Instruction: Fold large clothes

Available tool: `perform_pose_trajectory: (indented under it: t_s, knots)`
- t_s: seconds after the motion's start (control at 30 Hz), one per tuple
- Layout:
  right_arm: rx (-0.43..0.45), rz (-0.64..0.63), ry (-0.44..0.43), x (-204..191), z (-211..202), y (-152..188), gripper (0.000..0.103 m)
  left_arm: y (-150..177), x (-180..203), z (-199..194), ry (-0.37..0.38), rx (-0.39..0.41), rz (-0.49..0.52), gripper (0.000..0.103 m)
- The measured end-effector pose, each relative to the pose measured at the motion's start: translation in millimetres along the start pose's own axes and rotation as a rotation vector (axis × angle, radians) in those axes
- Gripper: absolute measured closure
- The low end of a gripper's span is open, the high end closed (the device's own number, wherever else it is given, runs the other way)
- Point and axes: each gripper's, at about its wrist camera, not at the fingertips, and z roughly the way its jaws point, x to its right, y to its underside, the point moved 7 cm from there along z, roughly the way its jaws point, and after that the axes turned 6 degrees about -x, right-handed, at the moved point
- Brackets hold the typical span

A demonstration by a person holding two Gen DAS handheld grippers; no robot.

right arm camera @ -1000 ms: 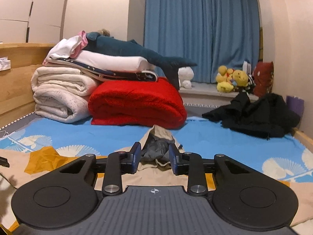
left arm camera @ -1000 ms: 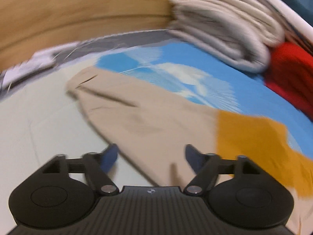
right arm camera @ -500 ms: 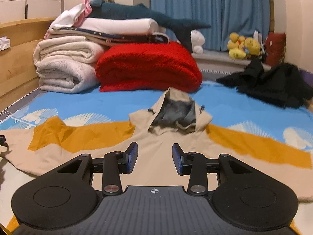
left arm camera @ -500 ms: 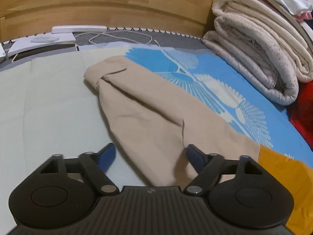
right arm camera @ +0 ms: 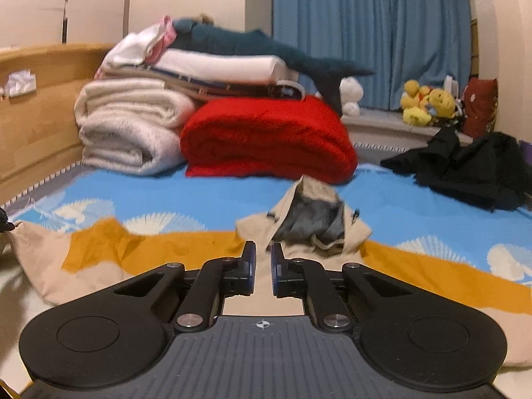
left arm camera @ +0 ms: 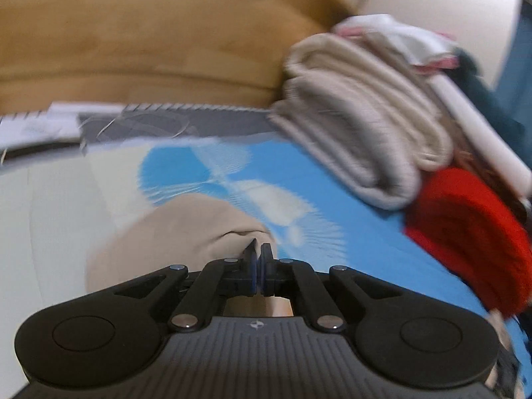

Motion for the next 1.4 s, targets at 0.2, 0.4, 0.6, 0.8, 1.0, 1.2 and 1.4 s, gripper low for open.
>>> perform_pose_trajectory:
  t_s: [0.2, 0.4, 0.6, 0.8, 1.0, 1.2, 1.4]
  knots:
    - [0.04, 0.095, -0.014, 33, -30, -13, 0.094, 30, 65, -81, 0.154, 0.01, 0.067, 0.102]
    - [0.05, 0.12, 0.032, 66, -52, -1, 0.094, 89, 160, -99, 0.224, 0.013, 0.266, 0.102]
    - [-0.038, 0.107, 0.086, 103, -60, 22, 0.094, 205, 285, -155, 0.49, -0.042, 0.588, 0.101]
    - [-0.129, 0.237, 0.131, 141, -38, 36, 0.093, 329, 333, -180, 0.782, -0.41, 0.89, 0.057]
    - [-0.164, 0.289, 0.124, 142, -14, 48, 0.093, 262, 304, -116, 0.574, -0.413, 0.593, 0.057]
    - [-0.23, 0.262, 0.033, 108, 17, 54, 0.092, 216, 268, -57, 0.249, -0.39, 0.513, 0.057]
    - [-0.3, 0.059, -0.067, 47, 49, 61, 0.07, 196, 260, -39, 0.241, -0.416, 0.457, 0.054]
